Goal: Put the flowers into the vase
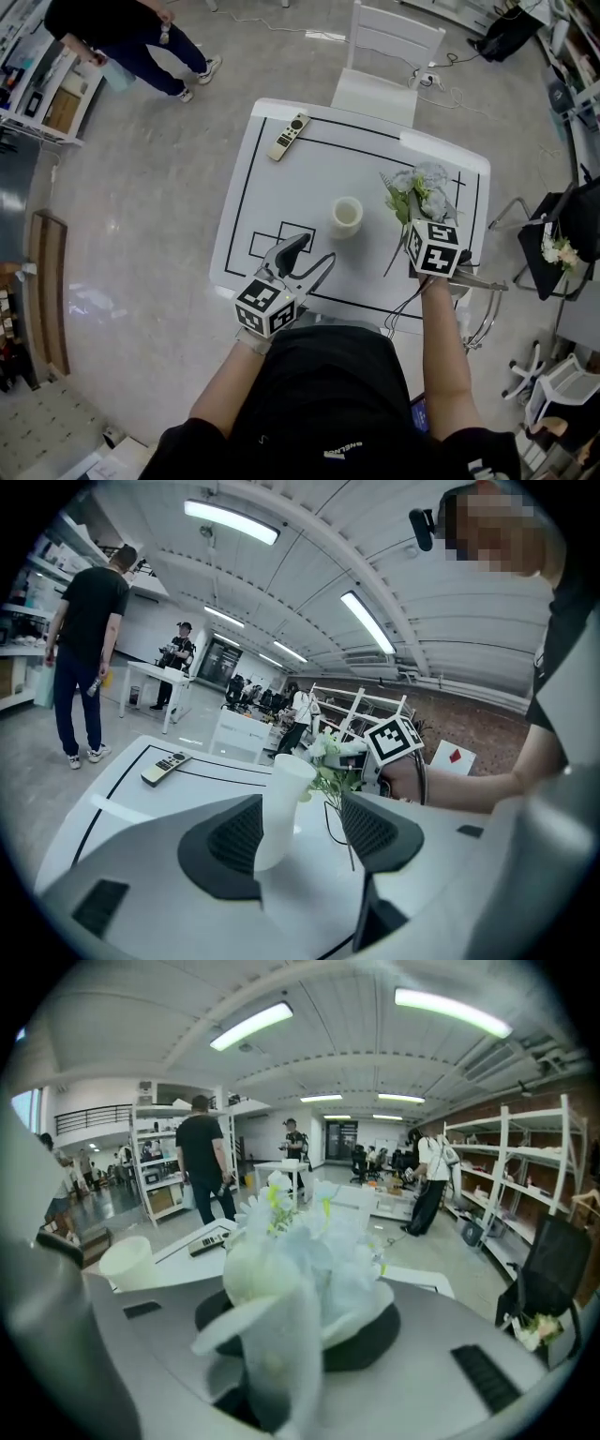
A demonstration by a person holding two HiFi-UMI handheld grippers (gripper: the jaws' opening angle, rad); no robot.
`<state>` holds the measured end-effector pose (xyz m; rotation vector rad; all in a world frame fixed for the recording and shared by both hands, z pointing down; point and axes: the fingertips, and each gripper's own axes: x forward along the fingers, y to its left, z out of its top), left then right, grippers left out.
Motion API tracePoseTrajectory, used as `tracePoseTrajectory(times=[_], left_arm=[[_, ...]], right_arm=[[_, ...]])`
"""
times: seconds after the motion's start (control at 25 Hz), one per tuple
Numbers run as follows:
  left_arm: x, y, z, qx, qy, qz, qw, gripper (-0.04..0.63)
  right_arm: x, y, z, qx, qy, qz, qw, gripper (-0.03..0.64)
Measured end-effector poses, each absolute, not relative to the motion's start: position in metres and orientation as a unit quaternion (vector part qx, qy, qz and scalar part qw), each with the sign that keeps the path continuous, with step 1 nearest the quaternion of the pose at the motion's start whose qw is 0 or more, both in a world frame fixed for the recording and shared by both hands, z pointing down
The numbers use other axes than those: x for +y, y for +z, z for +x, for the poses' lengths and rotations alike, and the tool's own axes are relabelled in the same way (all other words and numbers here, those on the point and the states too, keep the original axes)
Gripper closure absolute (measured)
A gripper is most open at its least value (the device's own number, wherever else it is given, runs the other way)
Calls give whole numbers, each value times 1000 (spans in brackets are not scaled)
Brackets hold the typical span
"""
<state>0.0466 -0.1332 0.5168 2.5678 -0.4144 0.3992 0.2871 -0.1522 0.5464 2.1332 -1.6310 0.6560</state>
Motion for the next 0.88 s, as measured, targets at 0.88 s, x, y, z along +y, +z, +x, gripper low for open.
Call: tracePoseTrajectory(times=[0.88], left_arm=[[-135,503,-10,-235,115,931,253,348]], right_arm=[[-244,322,202,-716,-60,691,73,497]])
